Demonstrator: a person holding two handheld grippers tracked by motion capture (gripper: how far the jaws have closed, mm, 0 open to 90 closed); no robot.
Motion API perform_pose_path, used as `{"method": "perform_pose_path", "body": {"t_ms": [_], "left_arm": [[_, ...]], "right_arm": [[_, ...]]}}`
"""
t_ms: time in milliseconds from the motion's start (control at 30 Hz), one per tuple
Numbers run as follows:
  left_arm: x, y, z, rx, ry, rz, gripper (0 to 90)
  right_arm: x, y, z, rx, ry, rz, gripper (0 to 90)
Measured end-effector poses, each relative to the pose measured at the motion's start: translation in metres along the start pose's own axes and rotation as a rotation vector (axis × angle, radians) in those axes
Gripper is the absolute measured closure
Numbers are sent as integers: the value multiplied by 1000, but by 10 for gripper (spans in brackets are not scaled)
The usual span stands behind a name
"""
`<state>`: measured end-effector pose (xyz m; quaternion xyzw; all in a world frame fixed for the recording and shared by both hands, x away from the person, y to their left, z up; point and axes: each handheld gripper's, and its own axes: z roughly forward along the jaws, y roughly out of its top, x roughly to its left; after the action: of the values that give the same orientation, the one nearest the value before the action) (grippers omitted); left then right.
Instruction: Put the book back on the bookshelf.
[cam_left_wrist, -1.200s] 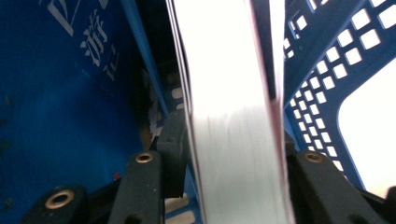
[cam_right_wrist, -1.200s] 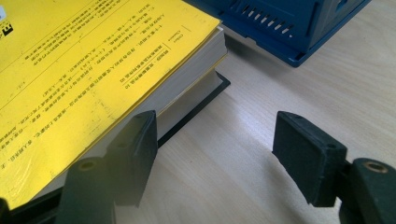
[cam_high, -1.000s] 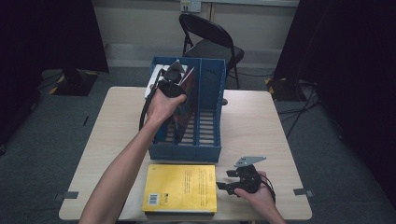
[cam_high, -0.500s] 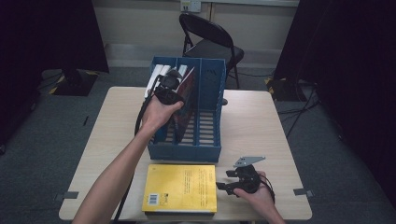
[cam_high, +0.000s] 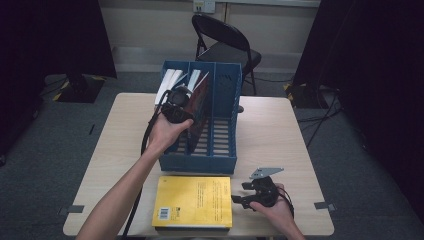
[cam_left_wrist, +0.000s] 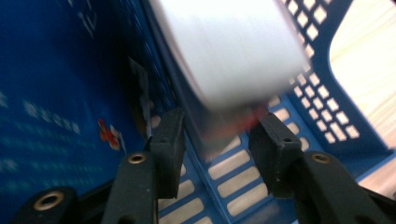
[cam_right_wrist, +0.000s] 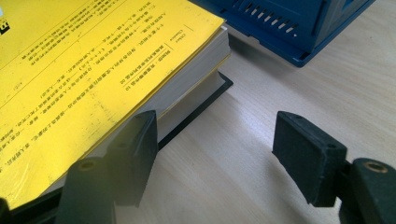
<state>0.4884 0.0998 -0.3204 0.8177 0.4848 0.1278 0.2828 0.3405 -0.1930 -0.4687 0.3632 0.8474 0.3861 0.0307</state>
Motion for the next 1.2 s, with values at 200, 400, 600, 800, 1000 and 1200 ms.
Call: {"method": "perform_pose_path", "body": {"t_ms": [200,400,600,800,1000,1200], "left_arm": [[3,-22,4,-35,-36,32,558],[12,-42,1,-83,-129,16,541],[15,-59,-2,-114,-170,23,627],[18,-78,-6,-127,-265,24,622],[8,-96,-10,-128,-218,102,610],[2,-119,-13,-142,-238,69,639]], "right_arm": [[0,0,0,-2,-1,0,303],[0,0,0,-2,-5,2,303],[1,1,-2,-13,-12,1,305],[2,3,-5,-32,-14,-3,321],[3,6,-7,-43,-20,-7,356],[4,10,-14,-92,-15,-5,385]]}}
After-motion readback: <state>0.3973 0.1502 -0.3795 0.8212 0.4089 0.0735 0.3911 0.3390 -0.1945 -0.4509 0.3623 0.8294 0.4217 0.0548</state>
